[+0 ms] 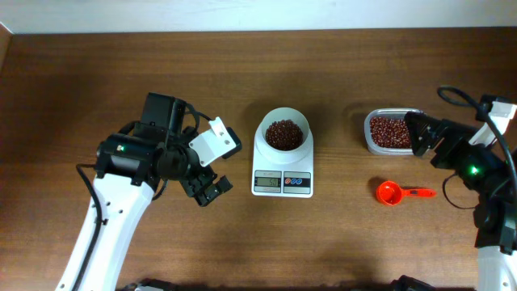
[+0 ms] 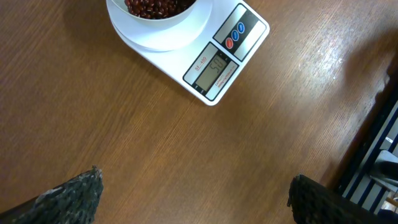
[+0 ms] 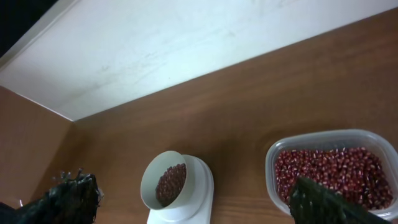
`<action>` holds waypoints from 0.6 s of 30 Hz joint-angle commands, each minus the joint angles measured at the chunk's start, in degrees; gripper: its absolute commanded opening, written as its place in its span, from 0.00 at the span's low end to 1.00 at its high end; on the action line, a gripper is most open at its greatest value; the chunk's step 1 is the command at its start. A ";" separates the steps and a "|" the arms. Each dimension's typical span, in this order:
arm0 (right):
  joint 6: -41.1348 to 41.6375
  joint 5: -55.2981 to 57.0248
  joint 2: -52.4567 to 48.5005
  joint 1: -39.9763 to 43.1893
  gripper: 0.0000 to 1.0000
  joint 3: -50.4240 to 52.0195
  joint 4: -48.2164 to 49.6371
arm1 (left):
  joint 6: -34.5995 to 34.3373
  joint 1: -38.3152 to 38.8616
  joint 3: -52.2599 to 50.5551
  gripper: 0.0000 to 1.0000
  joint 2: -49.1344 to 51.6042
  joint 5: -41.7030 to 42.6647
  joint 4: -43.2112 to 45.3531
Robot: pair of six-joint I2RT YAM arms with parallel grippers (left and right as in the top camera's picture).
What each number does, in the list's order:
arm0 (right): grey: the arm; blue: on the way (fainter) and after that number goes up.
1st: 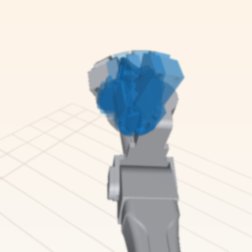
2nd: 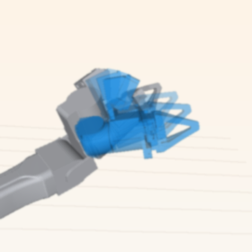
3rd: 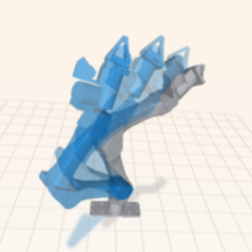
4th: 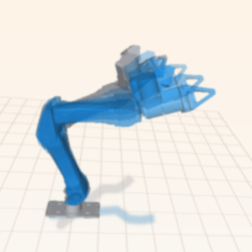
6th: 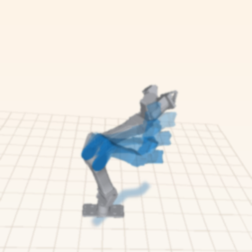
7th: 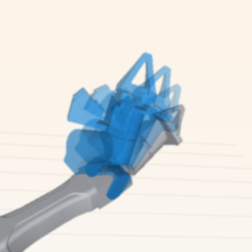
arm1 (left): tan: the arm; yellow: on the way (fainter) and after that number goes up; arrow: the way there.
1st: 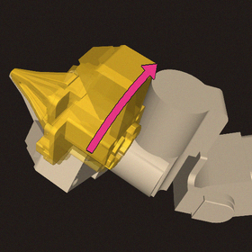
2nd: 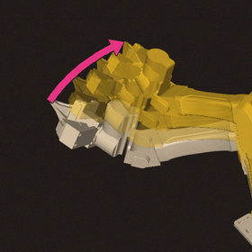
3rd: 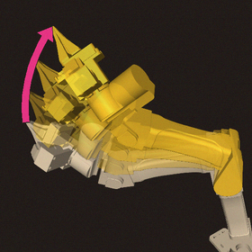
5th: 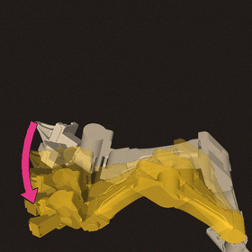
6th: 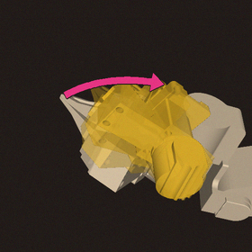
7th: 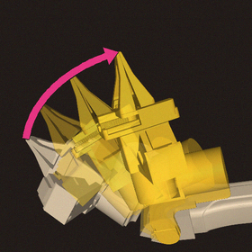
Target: Scoop and weigh 50g on scale
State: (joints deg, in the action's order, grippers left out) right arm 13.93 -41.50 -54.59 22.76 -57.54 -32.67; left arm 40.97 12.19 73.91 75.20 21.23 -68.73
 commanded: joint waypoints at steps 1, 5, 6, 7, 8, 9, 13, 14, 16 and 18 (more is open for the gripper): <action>-3.50 -1.09 0.17 -0.26 0.99 -0.44 -1.07 | 0.50 -0.24 -0.07 0.99 -0.96 0.83 0.09; -18.16 -5.51 0.94 -0.26 0.99 -0.44 -2.69 | 0.50 -0.24 -0.07 0.99 -0.96 0.83 0.09; -18.51 -5.46 1.53 -0.24 0.99 -0.44 -4.02 | 0.50 -0.24 -0.07 0.99 -0.96 0.83 0.07; -18.53 -5.42 2.12 -0.26 0.99 -0.42 -4.90 | 0.50 -0.24 -0.07 0.99 -0.96 0.83 0.07; -18.93 -4.79 3.02 -0.26 0.99 -0.35 -5.09 | 0.50 -0.24 -0.07 0.99 -0.96 0.83 0.07; -20.13 -4.81 3.30 -0.33 0.99 -0.24 -5.03 | 0.50 -0.24 -0.07 0.99 -0.96 0.83 0.07; -24.22 -1.60 5.35 -3.74 0.99 1.05 -1.90 | 0.50 -0.24 -0.07 0.99 -0.96 0.83 0.07; -24.24 -0.83 6.03 -4.96 0.99 1.81 -0.33 | 0.50 -0.24 -0.07 0.99 -0.96 0.83 0.07; -24.22 2.47 7.58 -8.37 0.99 4.33 3.63 | 0.50 -0.24 -0.07 0.99 -0.96 0.83 0.09; -24.20 7.21 9.70 -12.33 0.99 8.48 9.49 | 0.50 -0.24 -0.07 0.99 -0.96 0.83 0.09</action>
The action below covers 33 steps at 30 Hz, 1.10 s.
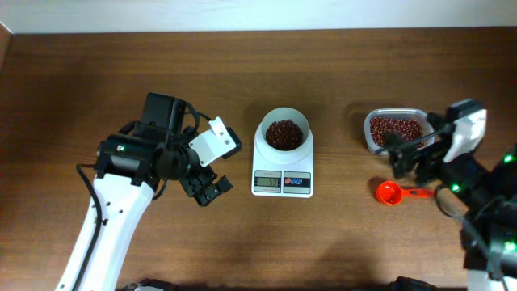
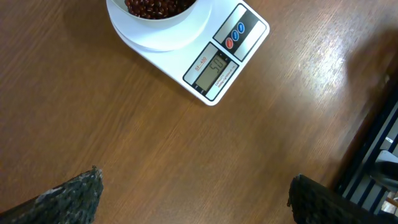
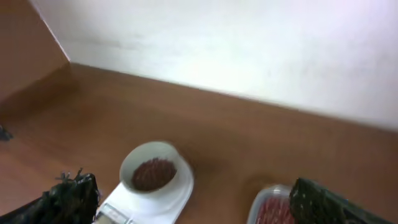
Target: Scoop and weigh 50g on scale
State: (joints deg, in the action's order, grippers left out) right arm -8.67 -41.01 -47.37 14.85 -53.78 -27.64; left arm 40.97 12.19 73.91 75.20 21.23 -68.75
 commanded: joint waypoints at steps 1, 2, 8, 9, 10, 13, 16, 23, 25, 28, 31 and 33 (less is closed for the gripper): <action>-1.55 8.50 3.58 -5.99 0.99 6.97 7.54 | 0.50 -0.24 -0.07 0.99 -0.96 0.83 0.09; -1.40 10.69 5.14 -7.82 0.99 9.86 11.43 | 0.50 -0.24 -0.07 0.99 -0.96 0.83 0.11; -1.40 13.64 15.82 -10.23 0.99 28.13 32.89 | 0.50 -0.24 -0.07 0.99 -0.96 0.83 0.11; -1.40 13.62 17.14 -10.23 0.99 30.80 36.26 | 0.50 -0.24 -0.07 0.99 -0.96 0.83 0.11; -1.40 13.18 18.71 -10.25 0.99 34.05 40.57 | 0.50 -0.24 -0.07 0.99 -0.96 0.83 0.11; -1.40 13.03 22.21 -10.34 0.99 40.81 48.98 | 0.50 -0.24 -0.07 0.99 -0.96 0.83 0.11; -1.40 13.03 25.86 -10.36 0.99 42.86 48.70 | 0.50 -0.24 -0.07 0.99 -0.96 0.83 0.11; -1.42 13.29 34.84 -10.34 0.99 42.88 41.97 | 0.50 -0.24 -0.07 0.99 -0.96 0.83 0.09; -1.42 13.64 36.44 -10.34 0.99 42.91 41.44 | 0.50 -0.24 -0.07 0.99 -0.96 0.83 0.11; -1.42 15.50 37.90 -10.34 0.99 42.91 41.29 | 0.50 -0.24 -0.07 0.99 -0.96 0.83 0.11; -1.42 16.26 40.81 -10.34 0.99 42.93 39.60 | 0.50 -0.24 -0.07 0.99 -0.96 0.83 0.11; -1.42 16.28 42.77 -10.29 0.99 43.04 38.05 | 0.50 -0.24 -0.07 0.99 -0.96 0.83 0.11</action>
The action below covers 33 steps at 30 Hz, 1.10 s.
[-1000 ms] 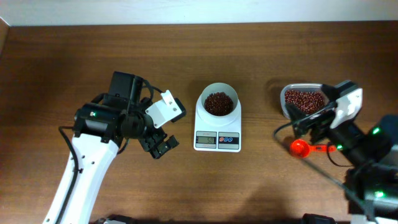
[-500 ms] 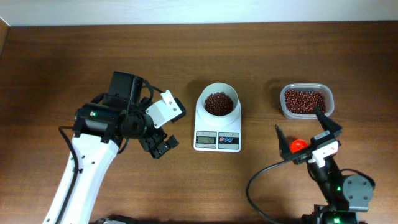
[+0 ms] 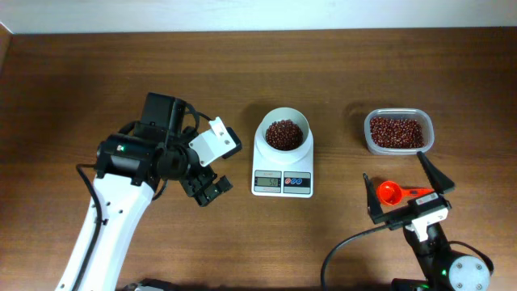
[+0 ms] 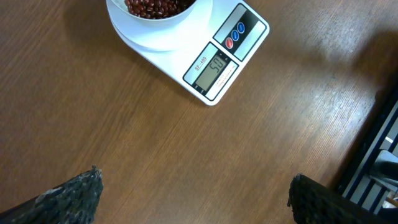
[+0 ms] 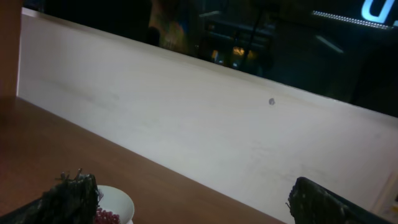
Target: Scoop and weigh 50g on scale
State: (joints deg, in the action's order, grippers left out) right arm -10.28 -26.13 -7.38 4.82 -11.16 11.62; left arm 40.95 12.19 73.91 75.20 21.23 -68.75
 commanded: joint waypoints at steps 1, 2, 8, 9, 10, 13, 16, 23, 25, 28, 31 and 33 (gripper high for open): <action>0.20 1.57 3.63 -0.24 0.99 0.50 -1.95 | 0.52 -0.24 -0.07 0.99 -0.96 0.83 0.11; 0.20 2.49 4.37 -0.26 0.99 0.61 -2.58 | 0.52 -0.24 -0.07 0.99 -0.96 0.83 0.11; 0.20 6.97 7.21 -0.35 0.99 3.61 -1.84 | 0.52 -0.26 -0.07 0.99 -0.96 0.83 0.09; 0.20 7.76 7.21 -0.31 0.99 4.11 -1.86 | 0.52 -0.24 -0.07 0.99 -0.96 0.83 0.11; 0.20 8.33 7.21 -0.31 0.99 4.59 -1.81 | 0.52 -0.24 -0.07 0.99 -0.96 0.85 0.11; 0.20 9.33 7.21 -0.33 0.99 5.55 -1.84 | 0.52 -0.24 -0.07 0.99 -0.96 0.83 0.09; 0.20 10.19 7.21 -0.33 0.99 7.58 -1.11 | 0.52 -0.24 -0.07 0.99 -0.96 0.83 0.11; 0.17 11.98 7.21 -0.63 0.99 8.81 -3.37 | 0.52 -0.24 -0.07 0.99 -0.96 0.83 0.11; 0.20 12.94 7.21 -0.68 0.99 9.11 -3.78 | 0.52 -0.24 -0.07 0.99 -0.96 0.83 0.09; 0.20 12.96 7.21 -0.81 0.99 9.66 -3.76 | 0.52 -0.24 -0.07 0.99 -0.96 0.83 0.11; 0.22 12.90 7.21 -1.31 0.99 10.86 -3.30 | 0.52 -0.24 -0.07 0.99 -0.96 0.83 0.11; 0.20 13.07 7.21 -1.88 0.99 10.84 -3.56 | 0.52 -0.24 -0.07 0.99 -0.96 0.83 0.11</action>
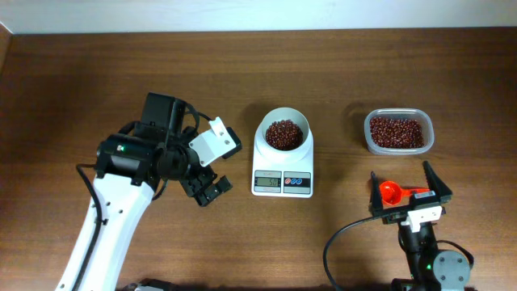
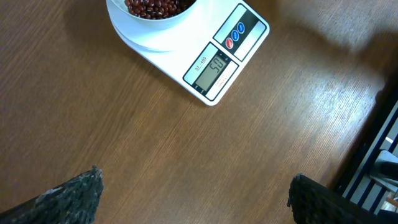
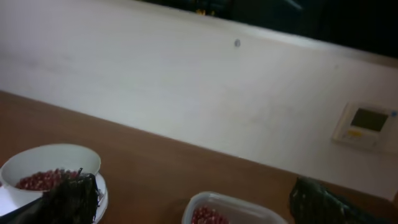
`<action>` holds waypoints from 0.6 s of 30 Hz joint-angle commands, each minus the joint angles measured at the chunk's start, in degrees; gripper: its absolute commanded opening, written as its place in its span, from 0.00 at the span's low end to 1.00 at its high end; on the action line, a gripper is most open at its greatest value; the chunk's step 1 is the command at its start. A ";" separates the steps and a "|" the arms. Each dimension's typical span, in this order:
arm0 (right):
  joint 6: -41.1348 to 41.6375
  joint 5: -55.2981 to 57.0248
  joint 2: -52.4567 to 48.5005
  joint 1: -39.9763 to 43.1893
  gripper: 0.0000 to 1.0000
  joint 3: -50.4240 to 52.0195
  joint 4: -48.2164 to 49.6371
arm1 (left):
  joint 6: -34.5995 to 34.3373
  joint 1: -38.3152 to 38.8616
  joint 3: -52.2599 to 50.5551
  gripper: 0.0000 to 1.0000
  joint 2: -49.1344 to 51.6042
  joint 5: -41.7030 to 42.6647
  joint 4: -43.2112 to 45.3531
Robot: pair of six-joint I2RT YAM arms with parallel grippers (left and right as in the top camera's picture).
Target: Scoop and weigh 50g on scale
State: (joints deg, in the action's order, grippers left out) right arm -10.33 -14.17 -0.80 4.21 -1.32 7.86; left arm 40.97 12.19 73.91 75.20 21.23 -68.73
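Note:
A white scale (image 1: 283,171) stands mid-table and carries a white bowl (image 1: 284,133) of red beans. The left wrist view shows the scale (image 2: 214,62) with its display lit and the bowl's edge (image 2: 158,25). A clear container (image 1: 397,132) of beans sits at the right. Below it the orange scoop (image 1: 393,191) lies on the table. My right gripper (image 1: 406,196) is open at the front edge, its fingers on either side of the scoop as seen from above. My left gripper (image 1: 212,187) hangs open left of the scale, holding nothing.
A white wall (image 3: 186,93) runs behind the table's far edge. The right wrist view looks level across the table at the bowl (image 3: 46,171) and the container (image 3: 233,208). Bare brown tabletop (image 2: 186,155) lies under the left gripper.
The right gripper has levelled out near the front edge, and its camera now looks lower, showing the bowl and the container. The left arm, scale and scoop have not moved.
The right gripper was first open beside the bean container, with the scoop lying on the table. Then it was between the container and the scoop, then back near the front edge, where it stays. The left arm and the scale kept still throughout.

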 commanded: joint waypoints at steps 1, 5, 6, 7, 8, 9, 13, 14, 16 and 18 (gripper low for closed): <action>0.24 1.29 0.63 -1.57 0.99 1.01 0.17 | 0.50 -0.24 -0.07 0.99 -0.96 0.83 0.09; 0.26 1.42 0.63 -1.66 0.99 1.01 -1.27 | 0.50 -0.24 -0.07 0.99 -0.96 0.83 0.09; 0.26 1.42 0.63 -1.66 0.99 1.01 -1.79 | 0.50 -0.24 -0.07 0.99 -0.96 0.83 0.07; 0.26 1.42 0.63 -1.66 0.99 1.01 -2.21 | 0.50 -0.24 -0.07 0.99 -0.96 0.83 0.09; 0.26 1.42 0.63 -1.60 0.99 1.01 -2.64 | 0.50 -0.24 -0.07 0.99 -0.96 0.83 0.09; 0.24 1.42 0.63 -1.57 0.99 1.01 -3.45 | 0.50 -0.24 -0.07 0.99 -0.96 0.83 0.09; 0.26 1.36 0.63 -1.57 0.99 1.01 -7.21 | 0.50 -0.24 -0.07 0.99 -0.96 0.83 0.09; 0.26 1.36 0.63 -1.57 0.99 1.01 -7.89 | 0.50 -0.24 -0.07 0.99 -0.96 0.83 0.07; 0.24 1.36 0.63 -1.57 0.99 1.01 -9.20 | 0.50 -0.24 -0.07 0.99 -0.96 0.83 0.09; 0.17 1.38 0.63 -1.57 0.99 1.01 -10.88 | 0.50 -0.24 -0.07 0.99 -0.96 0.83 0.09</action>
State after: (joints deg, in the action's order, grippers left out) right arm -10.33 -13.30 -0.78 3.16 -0.62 -1.58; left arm 40.97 12.19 73.91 75.20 21.23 -68.75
